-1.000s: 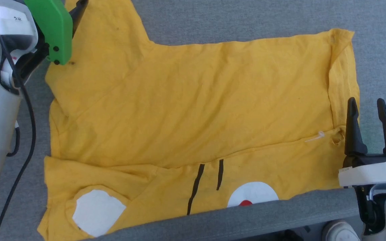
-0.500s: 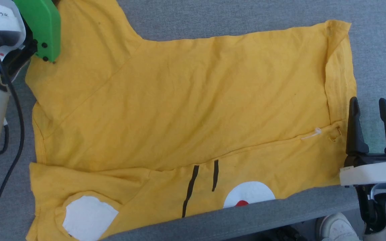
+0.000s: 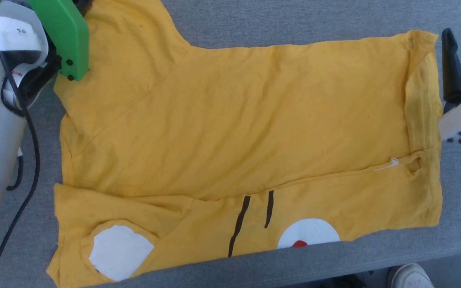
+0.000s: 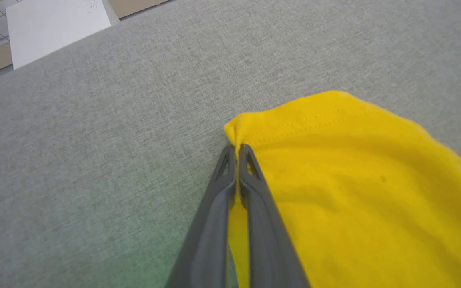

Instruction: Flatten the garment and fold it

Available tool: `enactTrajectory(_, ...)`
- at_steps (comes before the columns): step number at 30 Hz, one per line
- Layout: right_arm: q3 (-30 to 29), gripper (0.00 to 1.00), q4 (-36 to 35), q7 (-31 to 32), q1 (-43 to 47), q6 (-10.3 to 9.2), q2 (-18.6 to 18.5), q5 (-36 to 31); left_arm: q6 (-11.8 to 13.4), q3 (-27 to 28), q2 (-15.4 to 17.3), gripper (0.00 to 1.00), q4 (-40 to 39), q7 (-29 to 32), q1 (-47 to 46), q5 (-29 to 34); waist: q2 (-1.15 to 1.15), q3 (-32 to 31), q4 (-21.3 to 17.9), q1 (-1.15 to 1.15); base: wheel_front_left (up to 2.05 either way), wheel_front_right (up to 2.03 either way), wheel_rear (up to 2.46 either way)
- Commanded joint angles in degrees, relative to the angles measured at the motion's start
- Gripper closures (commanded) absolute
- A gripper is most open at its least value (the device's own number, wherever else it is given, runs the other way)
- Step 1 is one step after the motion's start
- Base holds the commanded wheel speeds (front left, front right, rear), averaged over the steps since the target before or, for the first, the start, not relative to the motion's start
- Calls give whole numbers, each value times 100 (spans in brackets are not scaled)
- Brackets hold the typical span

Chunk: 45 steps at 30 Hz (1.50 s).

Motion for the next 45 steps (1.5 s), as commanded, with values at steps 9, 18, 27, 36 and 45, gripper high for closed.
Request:
enactTrajectory(9, -73, 0, 787, 1762, -752, -9, -300, 151, -20, -106, -118, 100, 59, -54, -79, -51, 0, 165, 238, 0, 0, 0, 0)
enactTrajectory(18, 12, 9, 856, 2298, -815, -9, -310, 396, -18, -136, -125, 100, 164, -25, -111, -119, 0, 193, 318, 0, 0, 0, 0)
enactTrajectory(27, -186, 100, 1147, 2581, -1014, -9, -449, 504, -21, -232, -88, 100, 190, -9, -85, -240, 0, 62, 396, 0, 0, 0, 0)
enactTrajectory(36, 31, 100, 1141, 1816, -906, -9, -590, 451, -25, -227, -137, 100, 110, -837, 21, -254, 0, -277, 461, 0, 0, 0, 0)
enactTrajectory(45, 129, 100, 1036, 1291, -382, -9, -689, 720, -26, -84, -131, 100, -232, -1997, 749, -495, 0, -684, 653, 0, 0, 0, 0)
